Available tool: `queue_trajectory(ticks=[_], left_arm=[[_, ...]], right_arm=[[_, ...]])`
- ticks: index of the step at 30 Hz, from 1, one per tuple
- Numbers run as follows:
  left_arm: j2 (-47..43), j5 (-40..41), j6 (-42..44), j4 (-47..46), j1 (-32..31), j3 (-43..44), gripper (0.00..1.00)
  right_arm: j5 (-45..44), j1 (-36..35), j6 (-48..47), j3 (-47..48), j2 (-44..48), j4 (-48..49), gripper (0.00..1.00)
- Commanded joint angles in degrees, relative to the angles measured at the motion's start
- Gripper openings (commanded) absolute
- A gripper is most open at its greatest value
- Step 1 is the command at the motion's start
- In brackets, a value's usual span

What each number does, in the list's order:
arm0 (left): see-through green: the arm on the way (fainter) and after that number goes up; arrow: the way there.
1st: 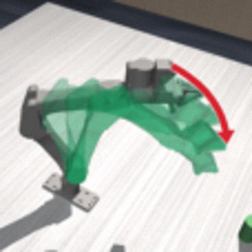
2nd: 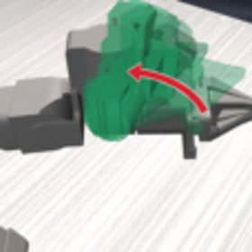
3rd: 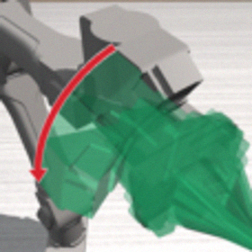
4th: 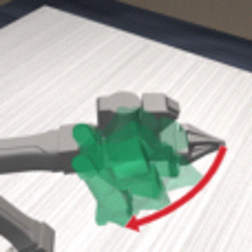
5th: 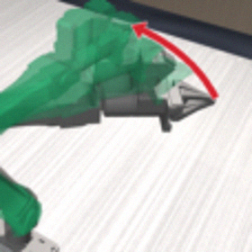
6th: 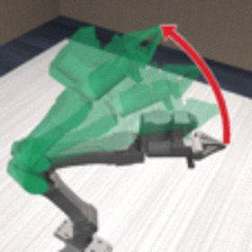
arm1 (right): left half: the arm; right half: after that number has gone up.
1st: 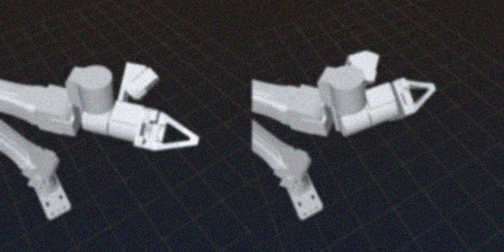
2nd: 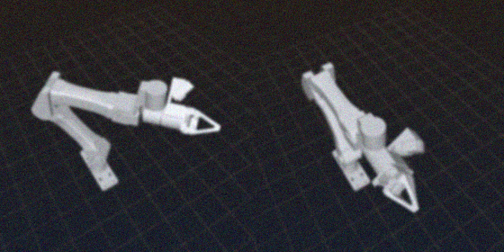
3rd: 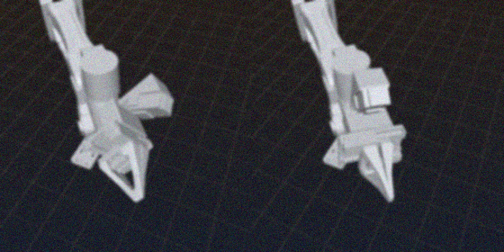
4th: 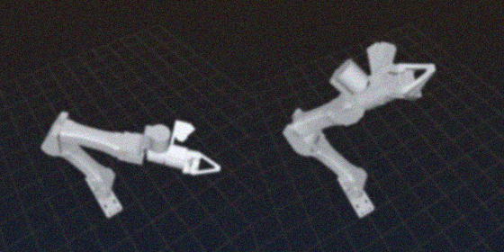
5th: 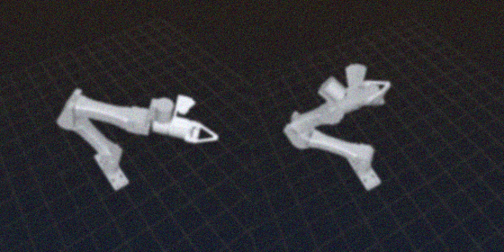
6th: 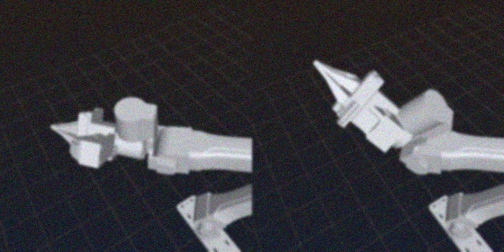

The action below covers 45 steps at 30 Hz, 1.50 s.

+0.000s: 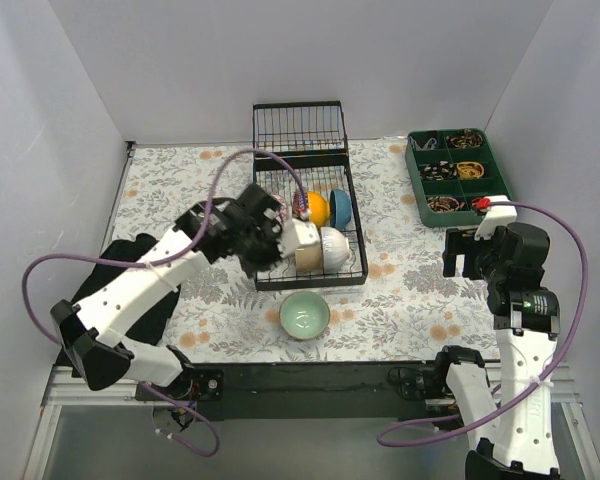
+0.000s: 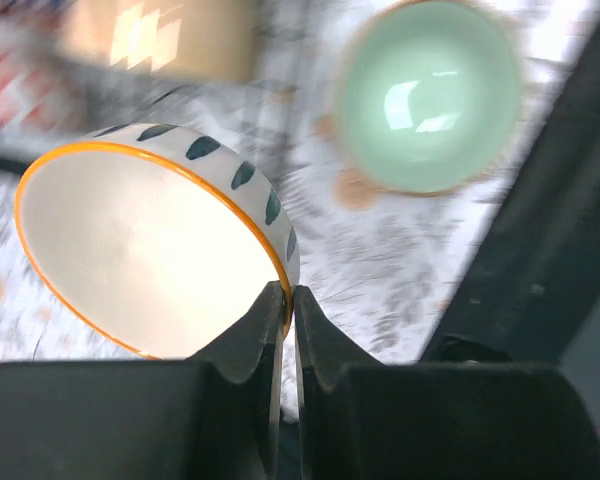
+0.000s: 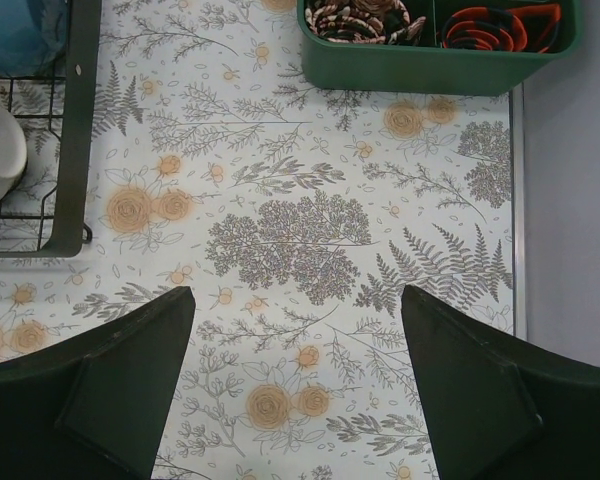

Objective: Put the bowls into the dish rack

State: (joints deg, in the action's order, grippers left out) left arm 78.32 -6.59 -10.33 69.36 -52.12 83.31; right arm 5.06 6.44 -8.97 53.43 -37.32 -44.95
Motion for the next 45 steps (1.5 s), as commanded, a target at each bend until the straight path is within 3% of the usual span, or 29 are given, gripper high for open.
queue_trajectory(ticks=[1,7,12,25,29,36,38,43,45], left_arm=[[-1.68,4.04,8.54,-3.08,15.51,-1.3,0.0],[2.08,1.76,12.35,-10.81,28.97,-6.04,0.0],[7.01,0.0,13.14,-15.92,35.76,-10.96,0.0],[13.87,0.87,10.59,-27.17,36.21,-18.7,0.0],[14.66,2.54,7.87,-29.19,36.21,-20.55,0.1],[14.93,4.21,6.9,-31.66,36.12,-22.22,0.16],[15.02,4.57,6.9,-31.83,36.12,-22.49,0.16],[14.4,4.31,6.55,-31.31,36.03,-21.35,0.0],[13.88,3.87,6.29,-29.39,35.95,-19.95,0.0]], right_arm=[[-1.28,0.42,-1.14,-0.61,-0.73,2.32,0.93],[-1.72,0.51,-1.22,-0.96,-2.49,3.29,0.93],[-2.77,0.68,-1.92,0.89,-5.03,3.38,0.93],[-3.48,1.3,-2.45,0.1,-6.19,3.55,0.93],[-3.48,1.39,-2.54,0.01,-6.45,3.46,0.93],[-3.04,1.39,-2.8,-0.08,-6.71,3.55,0.93],[-2.95,1.39,-2.89,-0.17,-6.8,3.73,0.93],[-2.78,1.39,-2.89,0.27,-7.06,3.82,0.93],[-2.77,1.39,-2.98,0.45,-7.15,3.64,0.92]])
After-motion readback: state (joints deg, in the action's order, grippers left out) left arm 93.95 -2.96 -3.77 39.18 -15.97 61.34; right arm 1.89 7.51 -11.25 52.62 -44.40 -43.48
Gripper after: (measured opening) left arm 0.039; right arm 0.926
